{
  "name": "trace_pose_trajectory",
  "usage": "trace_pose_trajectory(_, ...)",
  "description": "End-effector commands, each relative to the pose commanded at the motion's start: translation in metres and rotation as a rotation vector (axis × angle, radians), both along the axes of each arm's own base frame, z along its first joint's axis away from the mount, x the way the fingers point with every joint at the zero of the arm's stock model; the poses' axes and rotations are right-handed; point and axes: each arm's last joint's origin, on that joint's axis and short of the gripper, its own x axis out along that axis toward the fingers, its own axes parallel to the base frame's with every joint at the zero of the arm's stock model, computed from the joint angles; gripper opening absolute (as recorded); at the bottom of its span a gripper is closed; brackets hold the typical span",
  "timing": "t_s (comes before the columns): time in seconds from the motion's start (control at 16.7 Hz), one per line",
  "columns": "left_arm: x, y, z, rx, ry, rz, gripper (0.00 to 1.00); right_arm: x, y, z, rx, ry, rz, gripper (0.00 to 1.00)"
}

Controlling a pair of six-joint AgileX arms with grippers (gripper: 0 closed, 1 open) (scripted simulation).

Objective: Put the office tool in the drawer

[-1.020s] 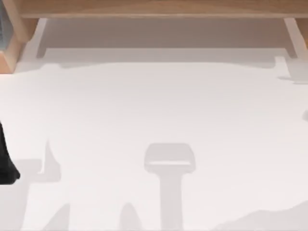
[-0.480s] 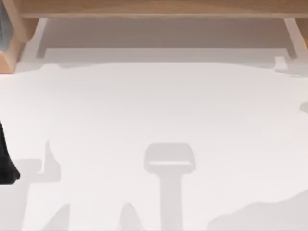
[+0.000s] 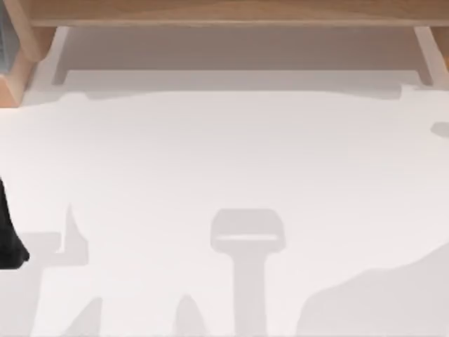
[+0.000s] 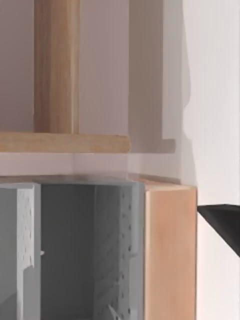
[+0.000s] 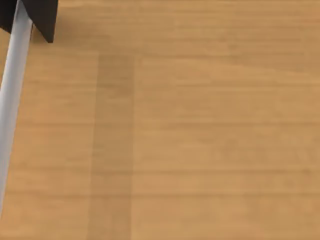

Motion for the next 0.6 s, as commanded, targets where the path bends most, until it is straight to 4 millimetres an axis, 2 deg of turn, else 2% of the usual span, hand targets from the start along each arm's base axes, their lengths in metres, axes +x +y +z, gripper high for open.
trace_pose_trajectory(0.18, 0.0, 0.0, 0.0, 0.0, 0.0, 0.0, 1.0, 0.0, 0.0, 0.0, 0.0, 0.0, 0.0, 0.0)
trace_pose_trajectory(0.6, 0.0, 0.0, 0.0, 0.0, 0.0, 0.0, 1.0, 0.0, 0.0, 0.0, 0.0, 0.0, 0.0, 0.53)
